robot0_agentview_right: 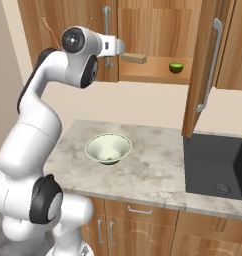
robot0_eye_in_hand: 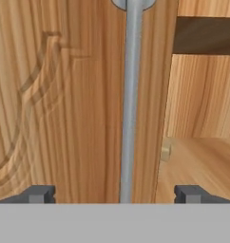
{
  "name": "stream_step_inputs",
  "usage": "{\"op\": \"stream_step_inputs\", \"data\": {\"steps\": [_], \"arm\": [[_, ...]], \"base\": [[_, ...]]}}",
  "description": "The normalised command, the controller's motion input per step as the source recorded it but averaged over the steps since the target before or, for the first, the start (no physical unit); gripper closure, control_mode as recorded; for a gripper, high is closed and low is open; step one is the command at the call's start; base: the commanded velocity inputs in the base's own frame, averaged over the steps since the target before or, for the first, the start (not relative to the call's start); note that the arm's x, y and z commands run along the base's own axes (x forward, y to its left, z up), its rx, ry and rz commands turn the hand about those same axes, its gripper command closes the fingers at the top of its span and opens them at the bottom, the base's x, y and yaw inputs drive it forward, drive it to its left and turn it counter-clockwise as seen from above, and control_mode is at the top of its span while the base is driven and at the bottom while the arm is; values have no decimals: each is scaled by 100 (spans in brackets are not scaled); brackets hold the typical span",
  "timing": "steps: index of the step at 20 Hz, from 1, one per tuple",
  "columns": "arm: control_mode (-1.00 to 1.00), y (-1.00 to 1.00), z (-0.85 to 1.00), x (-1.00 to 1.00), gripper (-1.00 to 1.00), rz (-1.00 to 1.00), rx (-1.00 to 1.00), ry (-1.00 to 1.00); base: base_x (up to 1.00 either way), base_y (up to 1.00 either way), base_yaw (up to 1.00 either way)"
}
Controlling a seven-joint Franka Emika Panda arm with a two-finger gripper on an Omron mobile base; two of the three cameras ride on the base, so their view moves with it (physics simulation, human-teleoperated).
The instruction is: Open the cabinet. Pick the orange and kiwi from the cabinet and place them into the bowl. Then close the cabinet.
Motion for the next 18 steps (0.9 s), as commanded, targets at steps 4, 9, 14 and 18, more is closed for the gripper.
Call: {"op": "stream_step_inputs", "data": {"steps": [4, 9, 14, 18], "arm": [[-100, 0, 0, 32, -100, 0, 1, 0], [-100, 0, -1, 35, -100, 0, 0, 0], [-100, -1, -5, 33, -100, 0, 0, 0], [-100, -3, -3, 27, -100, 0, 0, 0]], "base": [[0, 0, 0], [0, 0, 0], [0, 0, 0], [0, 0, 0]]}}
